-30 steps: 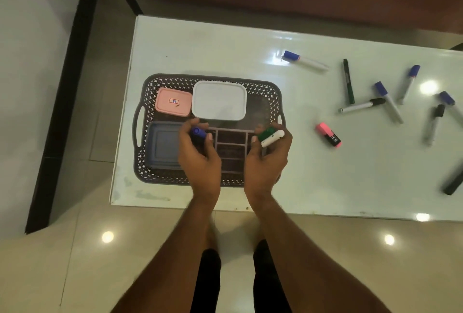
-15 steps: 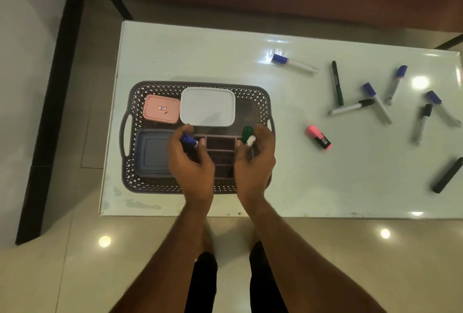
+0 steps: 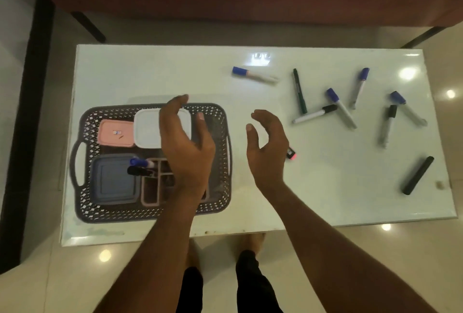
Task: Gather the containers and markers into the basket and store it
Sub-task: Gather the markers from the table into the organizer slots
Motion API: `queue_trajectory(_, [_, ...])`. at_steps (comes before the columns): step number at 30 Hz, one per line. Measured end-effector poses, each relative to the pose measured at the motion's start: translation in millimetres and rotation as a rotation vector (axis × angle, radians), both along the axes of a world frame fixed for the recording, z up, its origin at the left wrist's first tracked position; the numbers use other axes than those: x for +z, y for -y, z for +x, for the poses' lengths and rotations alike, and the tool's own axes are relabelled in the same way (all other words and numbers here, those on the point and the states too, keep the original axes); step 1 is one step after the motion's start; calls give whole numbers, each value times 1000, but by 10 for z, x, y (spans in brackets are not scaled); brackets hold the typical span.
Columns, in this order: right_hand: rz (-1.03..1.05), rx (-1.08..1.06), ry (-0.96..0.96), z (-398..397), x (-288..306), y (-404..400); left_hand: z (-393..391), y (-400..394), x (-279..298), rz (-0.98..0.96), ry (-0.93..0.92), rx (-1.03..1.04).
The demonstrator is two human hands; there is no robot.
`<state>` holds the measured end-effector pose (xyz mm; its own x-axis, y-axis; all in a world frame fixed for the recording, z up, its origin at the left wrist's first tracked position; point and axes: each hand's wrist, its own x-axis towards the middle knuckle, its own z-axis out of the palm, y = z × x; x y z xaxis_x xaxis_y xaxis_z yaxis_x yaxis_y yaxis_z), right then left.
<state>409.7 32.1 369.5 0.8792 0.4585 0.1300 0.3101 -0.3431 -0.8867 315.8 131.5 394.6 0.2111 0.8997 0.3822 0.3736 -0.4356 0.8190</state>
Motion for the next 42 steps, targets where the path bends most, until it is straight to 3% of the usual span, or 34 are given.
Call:
queue_trajectory(4, [-116, 29, 187, 654, -63, 215, 687, 153, -44, -40, -103, -155])
queue_trajectory(10, [-438, 91, 293, 1519, -357, 575, 1669, 228, -508, 104, -476, -396])
queue_trajectory(16, [-684, 345, 483, 1853, -700, 823, 2158, -43, -919, 228, -812, -465])
queue_trajectory(23, [-716, 387, 570, 1911, -774, 957, 2214, -169, -1029, 187, -1135, -443])
queue_trajectory(26, [-667, 338, 529, 1933, -729, 998, 2273, -26, -963, 151, -1109, -418])
queue_trajectory(29, [-631, 226, 458, 1990, -621, 1014, 2447, 205, -861, 99, -896, -313])
queue_trajectory(33, [-720, 64, 403, 2213, -628, 971, 2791, 441, -775, -292, -755, -286])
queue_trajectory(36, [-834, 15, 341, 2398, -681, 913, 2943, 546, -786, -406, -769, -267])
queue_trajectory(42, [-941, 92, 252, 2387, -630, 799, 2943, 596, -873, -392, -826, -285])
